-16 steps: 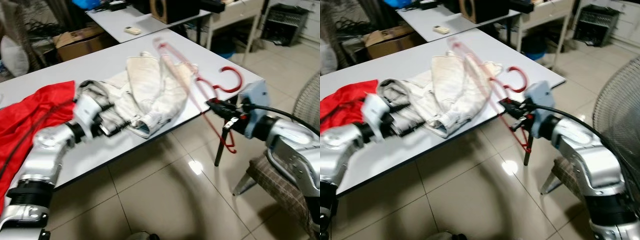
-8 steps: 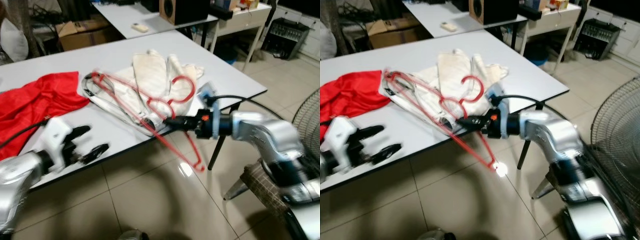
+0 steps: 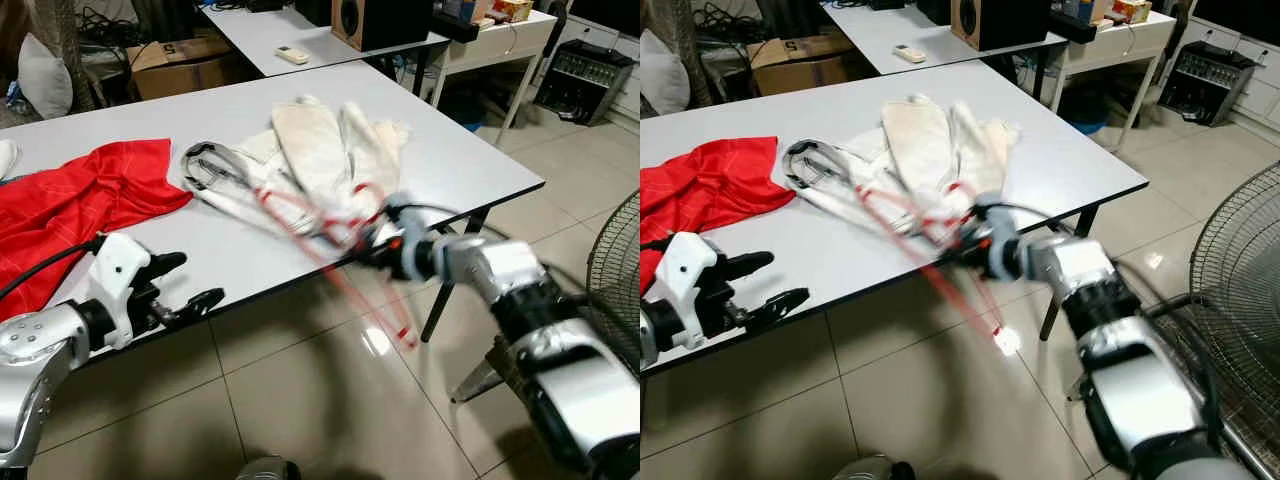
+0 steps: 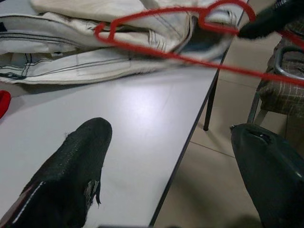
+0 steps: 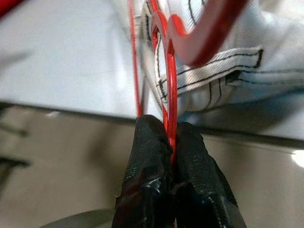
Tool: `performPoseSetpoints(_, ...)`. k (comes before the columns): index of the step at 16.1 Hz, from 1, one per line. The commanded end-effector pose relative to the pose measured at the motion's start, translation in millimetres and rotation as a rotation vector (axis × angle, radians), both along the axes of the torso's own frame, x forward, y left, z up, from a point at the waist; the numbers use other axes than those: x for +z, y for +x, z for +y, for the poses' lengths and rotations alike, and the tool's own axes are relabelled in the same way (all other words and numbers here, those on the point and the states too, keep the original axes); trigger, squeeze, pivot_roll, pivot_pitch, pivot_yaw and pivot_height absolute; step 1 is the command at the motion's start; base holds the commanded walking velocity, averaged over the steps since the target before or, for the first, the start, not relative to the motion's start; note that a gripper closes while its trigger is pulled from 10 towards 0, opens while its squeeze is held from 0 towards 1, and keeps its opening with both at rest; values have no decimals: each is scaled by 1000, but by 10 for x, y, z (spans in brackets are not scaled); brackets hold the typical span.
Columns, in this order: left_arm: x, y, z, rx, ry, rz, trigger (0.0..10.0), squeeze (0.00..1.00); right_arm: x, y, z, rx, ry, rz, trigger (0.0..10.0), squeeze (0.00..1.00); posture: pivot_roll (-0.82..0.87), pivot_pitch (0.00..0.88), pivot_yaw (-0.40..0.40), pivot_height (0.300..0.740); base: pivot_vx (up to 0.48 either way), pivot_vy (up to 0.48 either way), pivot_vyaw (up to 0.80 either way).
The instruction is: Hang hanger
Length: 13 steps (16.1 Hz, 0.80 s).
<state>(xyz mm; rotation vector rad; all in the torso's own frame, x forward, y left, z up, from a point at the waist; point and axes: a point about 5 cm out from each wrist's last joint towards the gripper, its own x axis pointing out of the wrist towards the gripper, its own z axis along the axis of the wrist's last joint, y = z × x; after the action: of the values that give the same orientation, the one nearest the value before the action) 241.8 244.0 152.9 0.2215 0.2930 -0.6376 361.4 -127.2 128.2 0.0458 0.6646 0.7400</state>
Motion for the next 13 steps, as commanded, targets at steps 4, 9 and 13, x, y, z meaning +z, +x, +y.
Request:
performPoseSetpoints(4,19,101,-132,-1,-19,-40,10000,694,306,150,-501,-117,-46,-204,10000,0,32,13,73,740,0,0,0)
performPoseSetpoints(9,-23,143,-288,-27,-53,-36,10000,651,235,94,-1056,-280,-115,-181,10000,0,21,8,78,740,0,0,0)
performPoseSetpoints(13,-50,254,-427,3,-92,-80,10000,580,310,48,-1344,-358,-77,-301,10000,0,6,0,90,740,0,0,0)
